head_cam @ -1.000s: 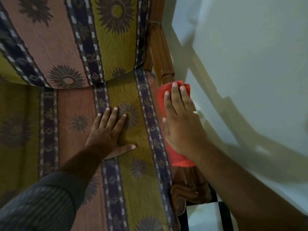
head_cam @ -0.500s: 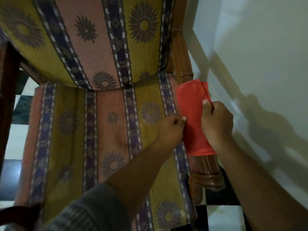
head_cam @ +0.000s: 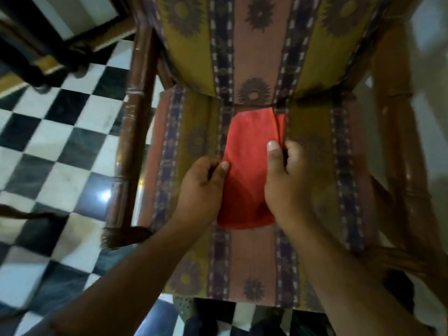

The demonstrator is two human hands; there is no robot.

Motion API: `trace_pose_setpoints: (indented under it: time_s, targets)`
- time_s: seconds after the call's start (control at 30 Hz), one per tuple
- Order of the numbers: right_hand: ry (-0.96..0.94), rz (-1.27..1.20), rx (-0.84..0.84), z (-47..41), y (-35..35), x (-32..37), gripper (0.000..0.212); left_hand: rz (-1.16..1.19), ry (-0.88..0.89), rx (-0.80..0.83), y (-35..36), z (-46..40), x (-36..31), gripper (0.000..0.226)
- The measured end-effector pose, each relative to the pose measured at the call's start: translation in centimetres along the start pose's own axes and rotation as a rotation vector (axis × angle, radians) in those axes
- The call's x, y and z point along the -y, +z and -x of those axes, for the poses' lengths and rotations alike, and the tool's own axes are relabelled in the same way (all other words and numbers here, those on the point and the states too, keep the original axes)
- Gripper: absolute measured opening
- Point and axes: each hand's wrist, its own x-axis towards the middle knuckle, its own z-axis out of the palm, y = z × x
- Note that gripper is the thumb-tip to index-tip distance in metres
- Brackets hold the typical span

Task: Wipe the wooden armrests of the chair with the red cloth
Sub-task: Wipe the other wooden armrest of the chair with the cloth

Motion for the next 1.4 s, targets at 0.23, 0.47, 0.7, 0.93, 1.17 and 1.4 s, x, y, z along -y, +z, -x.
trace_pose_setpoints:
  time_s: [0.23, 0.47, 0.7, 0.93, 1.17, 1.4]
  targets:
    - [-0.035, -0.085, 0.212, 8.1, 11.4, 6.1, 0.036, -0.124, -0.048, -0.256, -15.1, 1.4, 3.3, 0.014]
    - [-0.036, 0.038, 0.399, 12.2, 17.3, 5.9, 0.033, -0.230, -0.156, -0.335, -20.9, 1.0, 8.3, 0.015]
    - [0.045, 0.153, 0.401, 12.7, 19.5, 3.3, 0.037, -0.183, -0.302, -0.220, -20.9, -0.2, 12.0, 0.013]
    - [-0.187, 0.251, 0.352, 10.0, 17.9, 0.1, 0.028, -0.623, 0.262, -0.179, -19.5, 2.7, 10.9, 0.042]
    - [-0.790, 1.053, 0.753, 0.3, 16.0, -9.2, 0.080, -1.089, 0.508, 0.090, -16.9, -0.1, 13.8, 0.074]
    - [-0.876, 1.044, 0.799, -0.9, 16.3, -12.8, 0.085, -1.096, 0.556, 0.087, -16.5, -2.6, 13.1, 0.072]
